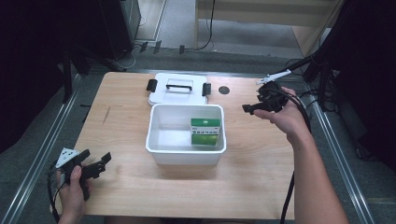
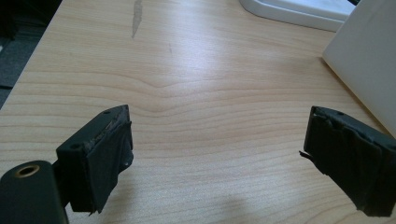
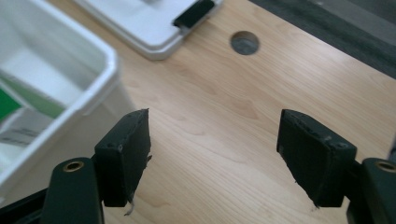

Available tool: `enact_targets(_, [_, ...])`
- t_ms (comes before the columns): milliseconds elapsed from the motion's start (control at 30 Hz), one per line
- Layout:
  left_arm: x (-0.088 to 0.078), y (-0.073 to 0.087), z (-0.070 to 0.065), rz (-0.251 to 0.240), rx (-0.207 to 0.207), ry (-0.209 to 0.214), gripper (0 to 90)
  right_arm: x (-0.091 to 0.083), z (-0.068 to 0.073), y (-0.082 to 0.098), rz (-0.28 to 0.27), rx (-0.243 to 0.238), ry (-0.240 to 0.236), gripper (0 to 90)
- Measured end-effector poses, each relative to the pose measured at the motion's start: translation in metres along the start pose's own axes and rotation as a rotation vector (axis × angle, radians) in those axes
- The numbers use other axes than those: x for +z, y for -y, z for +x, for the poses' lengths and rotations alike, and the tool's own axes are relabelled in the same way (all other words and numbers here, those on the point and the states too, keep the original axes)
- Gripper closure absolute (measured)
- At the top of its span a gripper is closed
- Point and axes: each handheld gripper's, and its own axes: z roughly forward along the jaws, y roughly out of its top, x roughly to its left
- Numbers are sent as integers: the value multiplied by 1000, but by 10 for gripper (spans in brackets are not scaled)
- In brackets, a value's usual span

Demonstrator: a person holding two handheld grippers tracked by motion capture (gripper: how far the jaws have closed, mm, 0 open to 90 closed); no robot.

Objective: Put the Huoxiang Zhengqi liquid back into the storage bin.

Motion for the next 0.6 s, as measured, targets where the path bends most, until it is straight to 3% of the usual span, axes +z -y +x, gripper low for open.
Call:
enact_targets(133, [0, 0, 0, 1, 0, -1, 88, -2, -14, 20, -43, 144, 59, 242])
enact_targets(267, [0, 0, 0, 0, 0, -1, 88, -4, -16, 40, -56, 251, 118, 232])
enact_targets(433, [0, 0, 0, -1, -1, 0, 88, -3, -20, 69, -180, 328, 91, 147])
enact_targets(533, [0, 0, 0, -1, -4, 0, 88, -1, -21, 85, -208, 350, 94, 124])
enact_targets(600, [0, 0, 1, 0, -5, 2, 88, 0, -22, 94, -212, 361, 99, 56])
